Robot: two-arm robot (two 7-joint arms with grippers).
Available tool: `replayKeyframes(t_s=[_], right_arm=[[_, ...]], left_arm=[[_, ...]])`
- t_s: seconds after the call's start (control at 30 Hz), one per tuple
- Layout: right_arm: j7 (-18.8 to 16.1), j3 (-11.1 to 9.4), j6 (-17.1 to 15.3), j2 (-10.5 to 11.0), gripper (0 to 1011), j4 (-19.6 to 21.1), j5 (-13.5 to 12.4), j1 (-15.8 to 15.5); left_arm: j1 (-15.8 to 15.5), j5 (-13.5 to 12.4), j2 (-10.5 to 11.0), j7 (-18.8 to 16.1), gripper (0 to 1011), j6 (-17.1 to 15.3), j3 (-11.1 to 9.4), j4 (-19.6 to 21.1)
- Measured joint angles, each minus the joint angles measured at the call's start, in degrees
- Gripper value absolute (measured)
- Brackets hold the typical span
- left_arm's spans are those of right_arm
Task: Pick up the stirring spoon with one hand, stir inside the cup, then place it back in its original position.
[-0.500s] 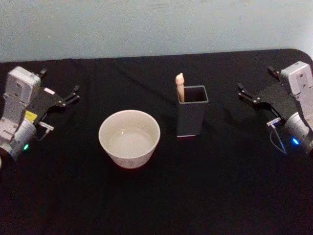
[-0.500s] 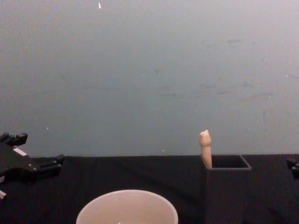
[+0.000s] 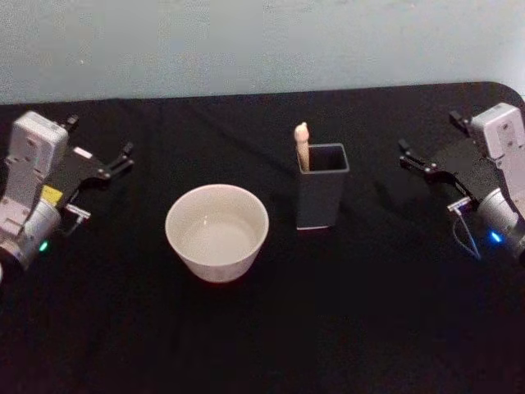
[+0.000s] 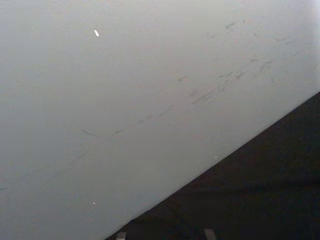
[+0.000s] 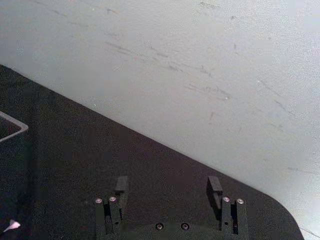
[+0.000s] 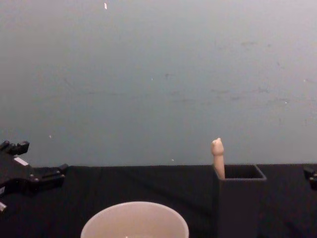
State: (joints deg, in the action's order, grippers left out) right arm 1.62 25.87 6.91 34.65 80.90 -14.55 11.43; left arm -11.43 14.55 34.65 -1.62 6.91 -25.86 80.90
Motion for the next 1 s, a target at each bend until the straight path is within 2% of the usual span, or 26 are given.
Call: replayKeyframes(t_s=[1.0], right_arm=[[0.0,0.0,0.0,0.0,1000,0.0,0.0,0.0]], left_arm=[[0.0,0.0,0.0,0.0,1001,0.0,0.0,0.0]])
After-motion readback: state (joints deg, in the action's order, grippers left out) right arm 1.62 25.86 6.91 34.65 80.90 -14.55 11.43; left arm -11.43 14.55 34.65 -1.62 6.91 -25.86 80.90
